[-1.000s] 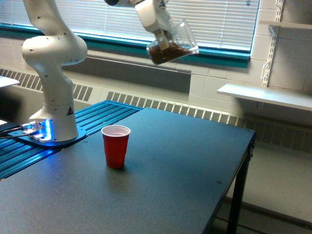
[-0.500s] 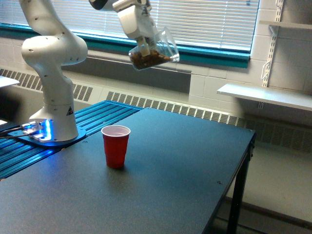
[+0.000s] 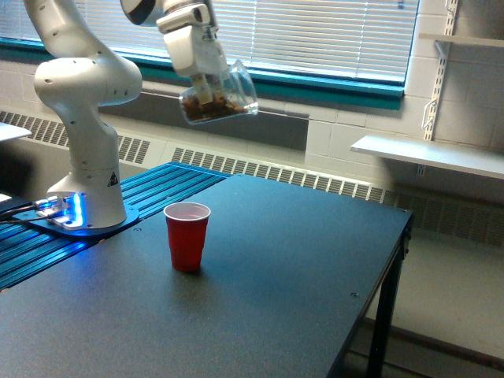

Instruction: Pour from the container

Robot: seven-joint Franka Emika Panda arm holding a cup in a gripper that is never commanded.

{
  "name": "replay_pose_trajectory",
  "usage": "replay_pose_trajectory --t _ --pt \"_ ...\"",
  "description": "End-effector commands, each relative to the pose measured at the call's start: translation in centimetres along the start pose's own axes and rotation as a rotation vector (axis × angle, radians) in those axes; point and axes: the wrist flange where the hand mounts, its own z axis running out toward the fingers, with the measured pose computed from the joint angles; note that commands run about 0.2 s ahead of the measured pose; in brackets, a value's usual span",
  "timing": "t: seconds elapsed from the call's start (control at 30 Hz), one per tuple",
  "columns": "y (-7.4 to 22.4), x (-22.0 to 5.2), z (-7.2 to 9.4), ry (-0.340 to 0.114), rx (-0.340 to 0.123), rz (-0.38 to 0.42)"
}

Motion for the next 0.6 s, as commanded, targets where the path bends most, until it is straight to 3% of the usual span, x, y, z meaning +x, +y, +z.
replay_pose_trajectory --t 0.03,0.6 --pt "2.0 -1.1 0.0 -0.014 -0.018 -0.036" --pt "5.3 -4.8 1.2 -0.088 -0.085 -0.070"
